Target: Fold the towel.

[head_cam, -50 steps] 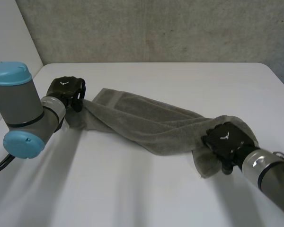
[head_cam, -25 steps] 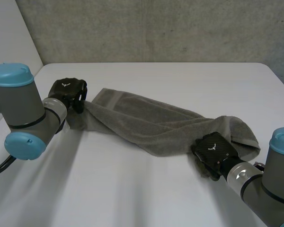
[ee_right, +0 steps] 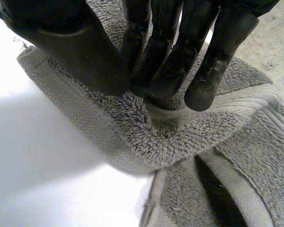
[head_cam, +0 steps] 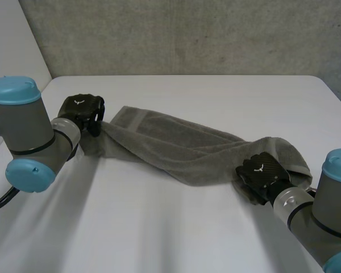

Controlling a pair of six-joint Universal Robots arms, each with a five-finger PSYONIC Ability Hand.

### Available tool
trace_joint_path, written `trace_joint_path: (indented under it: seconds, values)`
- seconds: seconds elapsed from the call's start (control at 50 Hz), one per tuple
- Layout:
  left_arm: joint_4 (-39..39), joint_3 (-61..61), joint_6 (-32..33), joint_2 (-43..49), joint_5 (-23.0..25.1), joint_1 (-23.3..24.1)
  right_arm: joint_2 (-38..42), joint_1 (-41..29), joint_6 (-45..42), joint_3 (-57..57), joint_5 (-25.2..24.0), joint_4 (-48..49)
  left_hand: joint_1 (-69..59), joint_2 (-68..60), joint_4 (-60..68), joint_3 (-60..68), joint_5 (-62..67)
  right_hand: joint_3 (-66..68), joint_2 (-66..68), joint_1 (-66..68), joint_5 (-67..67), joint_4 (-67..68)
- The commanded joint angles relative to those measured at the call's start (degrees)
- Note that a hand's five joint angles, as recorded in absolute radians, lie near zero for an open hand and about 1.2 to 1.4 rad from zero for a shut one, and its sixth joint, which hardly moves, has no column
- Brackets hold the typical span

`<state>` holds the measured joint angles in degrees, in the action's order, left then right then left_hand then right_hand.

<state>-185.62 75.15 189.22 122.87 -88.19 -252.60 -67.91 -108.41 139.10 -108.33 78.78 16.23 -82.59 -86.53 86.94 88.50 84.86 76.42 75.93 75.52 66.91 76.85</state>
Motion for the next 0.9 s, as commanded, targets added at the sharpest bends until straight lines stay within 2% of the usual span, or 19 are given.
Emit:
trace_joint_path:
  seconds: [0.02,0.06,0.08,0.1,0.12,0.14,0.18,0.58,0.9]
  values:
    - [0.09,0.09,0.01,0.00,-0.05,0.09,-0.38,0.22,-0.06,0.48,-0.38,-0.49,2.59,6.53,-6.94,-8.50,-14.86,3.58,4.07,4.48,3.09,3.15]
    - [0.09,0.09,0.01,-0.09,-0.05,0.09,-0.38,0.04,-0.06,0.40,-0.47,-0.84,2.59,6.53,-6.94,-8.50,-14.86,3.58,4.07,4.48,3.09,3.15]
    - [0.09,0.09,-0.08,-0.09,-0.05,0.09,-0.29,0.04,-0.15,0.05,-0.73,-0.93,2.59,6.53,-6.94,-8.50,-14.86,-10.52,-10.03,-9.61,-11.00,-10.95]
    - [0.09,0.09,-0.08,-0.09,-0.05,0.09,-0.29,0.04,-0.15,0.05,-0.73,-0.93,2.59,6.53,-6.94,-8.50,-14.86,-10.66,-10.17,-9.75,-11.15,-11.09]
    - [0.09,0.09,0.01,0.00,-0.05,0.09,-0.20,0.04,-0.06,-0.39,-1.08,-0.93,2.59,6.53,-6.94,-8.50,-14.86,-26.98,-26.49,-26.07,-27.47,-27.41]
    - [0.09,0.18,0.01,0.00,-0.05,0.09,-0.03,0.04,-0.15,-0.48,-1.26,-0.93,2.59,6.53,-6.94,-8.50,-14.86,-36.97,-36.48,-36.06,-37.46,-37.40]
    - [0.00,0.26,0.01,-0.09,-0.05,0.09,0.06,-0.13,-0.32,-0.66,-1.35,-1.02,2.59,6.53,-6.94,-8.50,-14.86,-38.57,-38.08,-37.66,-39.05,-39.00]
    - [0.00,0.35,0.01,0.09,0.03,0.09,0.41,-0.75,-0.23,-1.27,-1.61,-0.93,2.59,6.53,-6.94,-8.50,-14.86,-37.24,-36.75,-36.33,-37.72,-37.67]
    - [0.00,0.35,0.01,0.09,0.04,0.09,2.08,-0.40,-0.23,-0.22,-1.61,-0.41,2.59,6.53,-6.94,-8.50,-14.86,-4.97,-4.48,-4.07,-5.46,-5.40]
